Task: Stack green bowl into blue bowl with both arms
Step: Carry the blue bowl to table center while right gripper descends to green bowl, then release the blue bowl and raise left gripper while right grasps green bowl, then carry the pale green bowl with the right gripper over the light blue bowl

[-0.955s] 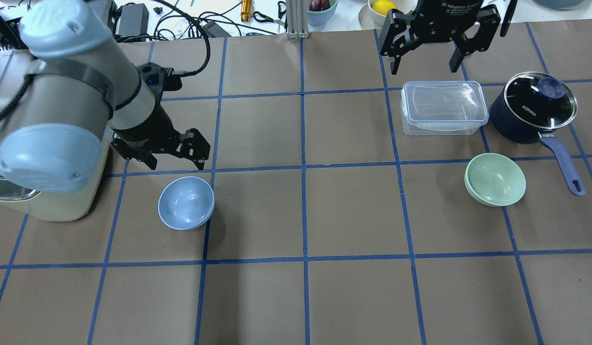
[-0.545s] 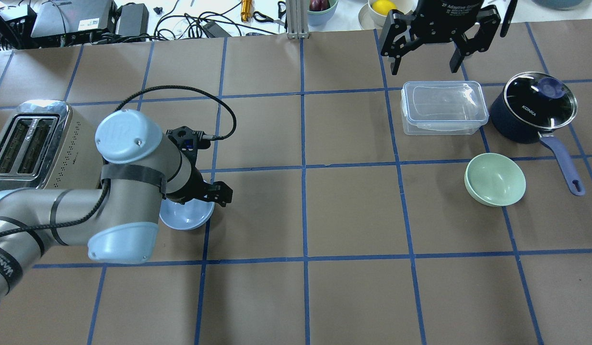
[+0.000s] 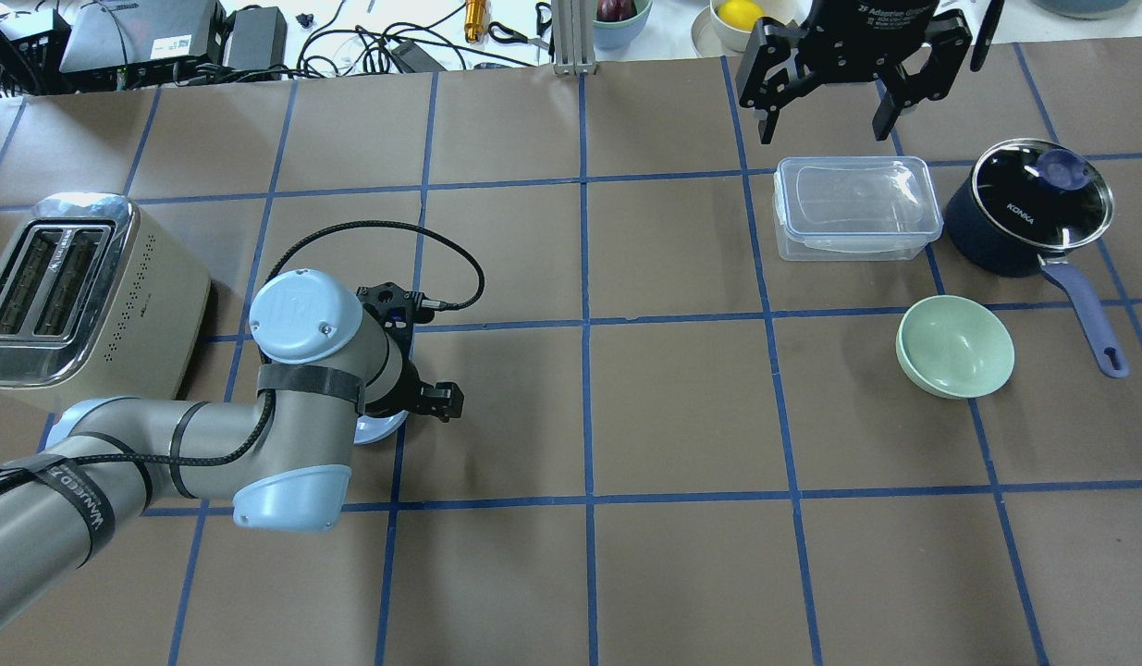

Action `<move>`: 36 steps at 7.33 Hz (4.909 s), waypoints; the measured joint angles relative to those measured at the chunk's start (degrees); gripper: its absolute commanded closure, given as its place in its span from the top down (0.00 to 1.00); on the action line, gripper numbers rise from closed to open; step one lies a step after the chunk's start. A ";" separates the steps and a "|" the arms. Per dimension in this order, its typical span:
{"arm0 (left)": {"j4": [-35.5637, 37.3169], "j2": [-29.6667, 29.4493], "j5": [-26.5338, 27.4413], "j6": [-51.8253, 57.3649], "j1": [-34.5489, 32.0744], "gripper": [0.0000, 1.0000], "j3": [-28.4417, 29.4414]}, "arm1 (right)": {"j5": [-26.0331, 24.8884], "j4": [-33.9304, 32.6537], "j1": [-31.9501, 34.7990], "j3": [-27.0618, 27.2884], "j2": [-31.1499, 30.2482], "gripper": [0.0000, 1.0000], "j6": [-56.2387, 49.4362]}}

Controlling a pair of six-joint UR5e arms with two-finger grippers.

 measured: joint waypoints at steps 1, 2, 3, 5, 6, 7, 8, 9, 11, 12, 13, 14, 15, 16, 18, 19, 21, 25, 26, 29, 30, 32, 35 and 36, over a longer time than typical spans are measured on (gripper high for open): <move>0.45 -0.80 0.35 -0.60 -0.22 0.00 0.11 | 0.01 0.04 -0.08 -0.01 0.00 1.00 -0.04; 0.71 -1.16 0.43 -1.44 -0.31 0.00 0.25 | 0.02 0.08 -0.14 -0.01 0.00 1.00 -0.07; 0.96 -1.30 0.35 -2.28 -0.39 0.00 0.51 | 0.03 0.15 -0.16 0.00 0.00 1.00 -0.07; 0.91 -1.94 -0.67 -7.71 -1.90 0.00 4.00 | -0.01 0.32 -0.18 0.01 0.00 1.00 -0.08; -0.75 -3.54 -1.76 -13.30 -4.38 0.00 8.37 | -0.06 0.33 -0.30 0.01 0.12 1.00 -0.76; -3.64 -6.67 -2.66 -20.31 -7.70 0.00 14.90 | -0.08 0.26 -0.97 0.01 0.40 1.00 -2.94; -5.99 -10.69 -2.92 -26.95 -10.80 0.00 21.81 | -0.25 0.33 -3.04 0.11 0.81 1.00 -6.08; -7.41 -14.87 -2.86 -32.42 -13.30 0.00 27.80 | -0.51 0.51 -7.12 0.81 1.44 1.00 -10.47; -8.36 -21.81 -2.62 -39.58 -16.57 0.09 36.39 | -0.21 -2.16 -17.99 7.04 2.54 1.00 -23.29; -8.51 -24.41 -2.65 -42.15 -17.48 0.73 39.24 | -0.06 -7.12 -21.89 12.30 2.69 1.00 -28.81; -8.50 -26.27 -2.77 -44.17 -18.30 1.00 41.04 | -0.02 -13.80 -24.44 18.03 2.76 1.00 -33.07; -8.42 -27.10 -2.99 -45.61 -18.86 1.00 42.08 | 0.00 -21.66 -26.58 24.43 2.79 0.93 -35.72; -8.37 -26.59 -3.20 -45.14 -18.90 1.00 42.54 | 0.09 -29.49 -28.24 30.43 2.80 0.89 -37.93; -8.81 -24.72 -3.28 -41.00 -18.26 1.00 42.47 | 0.15 -36.52 -29.32 35.33 2.95 0.83 -40.84; -16.69 -17.67 -3.30 -26.68 -14.10 1.00 42.04 | 0.22 -43.79 -31.79 39.83 4.42 0.54 -45.69; -22.88 -13.68 -3.24 -19.84 -11.18 1.00 42.05 | 0.24 -44.74 -33.04 40.32 5.55 0.29 -47.96; -31.70 -6.57 -3.03 -8.88 -4.50 1.00 42.16 | 0.14 -45.29 -33.91 40.58 6.80 0.00 -49.81; -43.55 2.31 -2.69 1.78 5.82 1.00 41.52 | -0.08 -45.01 -33.68 39.28 6.45 0.00 -50.56; -44.05 3.23 -2.49 2.44 6.60 1.00 40.96 | 0.08 -43.54 -32.43 37.67 5.89 0.00 -49.58; -43.93 3.64 -2.49 2.36 6.90 1.00 41.19 | 2.54 -33.69 -23.00 31.38 5.45 0.00 -36.15; -44.10 4.07 -2.66 2.47 6.90 1.00 41.41 | 5.10 -31.75 -18.73 29.90 5.52 0.00 -28.17; -44.54 5.63 -2.49 2.93 6.89 1.00 41.36 | 9.12 -31.04 -8.79 26.67 6.61 0.00 -9.65; -45.36 7.49 -2.51 2.81 7.10 1.00 40.79 | 11.42 -31.74 2.87 19.74 11.41 0.00 8.33; -45.32 7.40 -2.78 2.53 7.04 1.00 40.63 | 11.42 -33.07 5.50 18.73 12.91 0.00 10.27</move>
